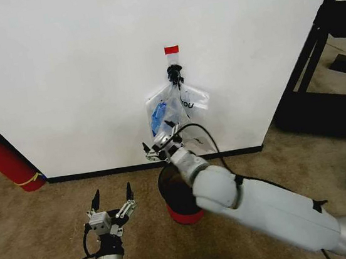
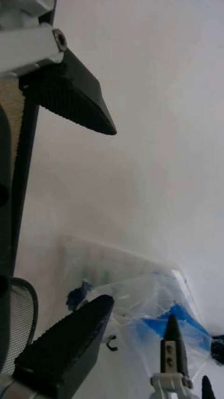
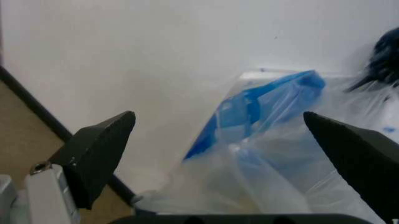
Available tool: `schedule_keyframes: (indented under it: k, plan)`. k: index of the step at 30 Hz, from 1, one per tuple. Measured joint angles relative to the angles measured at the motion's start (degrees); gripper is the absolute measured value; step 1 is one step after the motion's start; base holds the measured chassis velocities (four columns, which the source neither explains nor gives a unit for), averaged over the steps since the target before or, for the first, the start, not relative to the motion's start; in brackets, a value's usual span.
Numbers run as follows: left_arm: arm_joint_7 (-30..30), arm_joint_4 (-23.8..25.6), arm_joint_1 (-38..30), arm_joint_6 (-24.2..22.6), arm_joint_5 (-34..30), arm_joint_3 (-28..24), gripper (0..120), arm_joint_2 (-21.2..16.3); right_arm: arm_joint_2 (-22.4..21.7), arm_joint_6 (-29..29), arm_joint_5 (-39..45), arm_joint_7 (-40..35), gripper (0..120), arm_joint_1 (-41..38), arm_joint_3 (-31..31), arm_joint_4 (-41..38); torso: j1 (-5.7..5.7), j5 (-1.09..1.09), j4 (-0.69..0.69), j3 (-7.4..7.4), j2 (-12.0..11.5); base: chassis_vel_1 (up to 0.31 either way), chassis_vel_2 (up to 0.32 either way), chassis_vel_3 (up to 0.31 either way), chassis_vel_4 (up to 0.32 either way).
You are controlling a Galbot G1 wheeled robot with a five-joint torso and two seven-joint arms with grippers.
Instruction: Pick up the garbage bag from the wall and place it over the trash bin.
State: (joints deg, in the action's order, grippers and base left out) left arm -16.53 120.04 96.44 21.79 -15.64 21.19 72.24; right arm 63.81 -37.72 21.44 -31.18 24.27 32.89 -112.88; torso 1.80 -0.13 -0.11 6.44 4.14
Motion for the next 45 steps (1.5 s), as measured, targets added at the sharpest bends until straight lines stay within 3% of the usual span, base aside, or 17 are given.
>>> schedule_keyframes:
  k: [8,15,20,35,39,42,45]
  plan:
    - [0.1,-0.4,-0.5,0.7,-1.9,0.6,100,-0.6,3.4,-4.8,-1.0,-4.4,95,-4.1,2.9,4.2,0.00,0.02,0.02,0.00,0.0,0.000,0.000,0.000,0.000]
    - [0.1,-0.4,-0.6,1.0,-2.6,1.2,100,-0.7,5.4,-4.9,5.5,-7.4,75,-6.9,4.9,7.9,0.00,0.02,0.02,0.00,0.0,0.000,0.000,0.000,0.000]
    - [0.1,-0.2,-0.6,1.0,-2.6,1.3,100,-0.6,6.1,-4.8,14.4,-13.0,53,-8.9,6.8,8.2,0.00,0.02,0.02,0.00,0.0,0.000,0.000,0.000,0.000]
    - [0.1,0.0,-0.6,0.8,-2.3,1.1,100,-0.3,3.9,-4.5,20.7,-20.7,0,-9.7,7.1,6.5,0.00,0.03,0.01,0.00,0.0,0.000,0.000,0.000,0.000]
    - [0.1,0.5,-0.6,0.6,-2.3,1.1,100,-0.3,3.7,-4.4,20.6,-20.8,0,-8.6,5.6,5.8,0.00,0.03,0.02,0.00,0.0,0.000,0.000,0.000,0.000]
    - [0.1,1.1,-0.5,0.4,-2.3,1.1,100,-0.4,2.9,-3.9,18.2,-19.3,0,-4.5,0.9,3.5,0.00,0.03,0.03,0.00,0.0,0.000,0.000,0.000,0.000]
    - [0.0,1.5,-0.6,0.1,-2.2,1.1,100,-0.5,1.1,1.3,14.8,-15.5,0,1.0,-4.8,0.7,0.00,0.05,0.02,0.00,0.0,0.000,0.000,0.000,0.000]
